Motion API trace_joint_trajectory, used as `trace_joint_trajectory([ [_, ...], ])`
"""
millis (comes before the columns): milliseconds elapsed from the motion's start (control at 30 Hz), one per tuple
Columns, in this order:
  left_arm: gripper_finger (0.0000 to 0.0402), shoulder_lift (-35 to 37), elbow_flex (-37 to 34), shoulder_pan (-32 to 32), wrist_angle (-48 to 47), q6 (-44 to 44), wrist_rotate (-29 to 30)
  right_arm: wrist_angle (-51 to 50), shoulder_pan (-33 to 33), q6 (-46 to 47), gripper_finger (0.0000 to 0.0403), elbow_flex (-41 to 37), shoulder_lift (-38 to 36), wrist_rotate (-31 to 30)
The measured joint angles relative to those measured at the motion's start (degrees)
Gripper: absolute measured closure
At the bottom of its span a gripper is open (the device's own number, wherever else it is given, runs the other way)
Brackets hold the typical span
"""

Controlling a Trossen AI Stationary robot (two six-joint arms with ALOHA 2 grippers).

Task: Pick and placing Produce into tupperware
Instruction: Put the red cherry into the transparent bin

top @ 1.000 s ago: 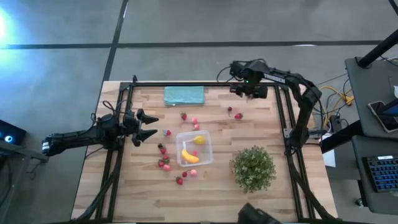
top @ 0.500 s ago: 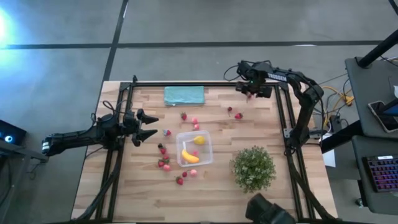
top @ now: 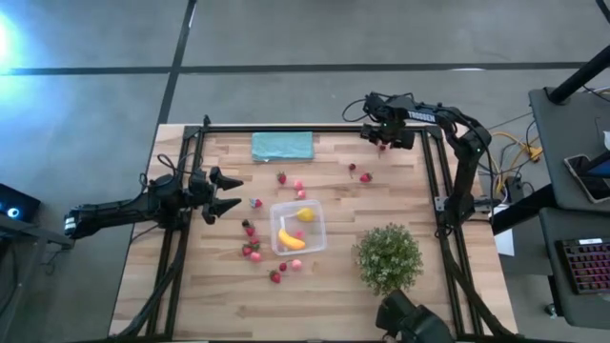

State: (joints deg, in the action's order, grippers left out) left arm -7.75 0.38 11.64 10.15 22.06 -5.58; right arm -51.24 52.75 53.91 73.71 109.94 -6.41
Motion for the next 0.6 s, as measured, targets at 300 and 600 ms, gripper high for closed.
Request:
trace_joint_trajectory([
  [300, 0.0088, 0.00, 0.00, 0.00, 0.02, 0.00, -0.01, 2.15, 0.03, -1.00, 0.0184, 0.00, 2.17, 0.62],
  [600, 0.0088, 0.00, 0.00, 0.00, 0.02, 0.00, -0.01, 2.21, 0.04, -1.44, 0.0224, 0.00, 2.20, 0.74],
])
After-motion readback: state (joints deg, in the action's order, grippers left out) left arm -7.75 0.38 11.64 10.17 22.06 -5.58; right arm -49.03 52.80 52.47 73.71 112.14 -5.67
